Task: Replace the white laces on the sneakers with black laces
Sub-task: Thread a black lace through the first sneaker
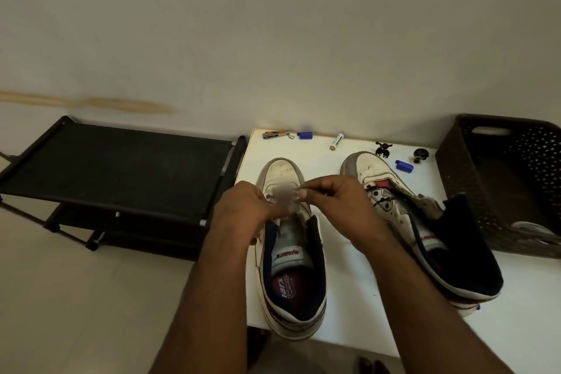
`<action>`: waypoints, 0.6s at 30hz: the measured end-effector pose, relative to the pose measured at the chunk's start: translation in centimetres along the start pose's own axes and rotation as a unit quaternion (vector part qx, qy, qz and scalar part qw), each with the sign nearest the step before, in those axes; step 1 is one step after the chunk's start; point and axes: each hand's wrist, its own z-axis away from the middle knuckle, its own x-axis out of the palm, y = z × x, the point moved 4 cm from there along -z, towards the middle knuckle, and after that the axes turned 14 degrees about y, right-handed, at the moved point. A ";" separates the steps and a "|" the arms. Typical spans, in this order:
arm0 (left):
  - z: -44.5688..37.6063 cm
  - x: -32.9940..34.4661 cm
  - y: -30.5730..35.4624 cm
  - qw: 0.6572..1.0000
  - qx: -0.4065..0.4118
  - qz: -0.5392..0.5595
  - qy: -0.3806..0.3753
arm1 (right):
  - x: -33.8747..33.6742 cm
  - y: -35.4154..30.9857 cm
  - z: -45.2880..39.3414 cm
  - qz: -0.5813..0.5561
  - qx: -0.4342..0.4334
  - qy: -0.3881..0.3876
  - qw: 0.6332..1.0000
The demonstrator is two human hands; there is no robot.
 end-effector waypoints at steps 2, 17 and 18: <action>-0.3 0.1 0.3 1.000 0.005 -0.006 -0.004 | 0.6 0.4 0.2 0.027 -0.005 0.000 1.000; -1.3 1.0 -0.2 0.976 -0.055 0.209 -0.008 | 2.3 2.0 0.6 0.099 -0.022 0.029 0.994; -1.3 1.0 -0.2 0.974 -0.059 0.218 -0.017 | 2.4 2.2 0.6 0.087 -0.016 0.035 0.995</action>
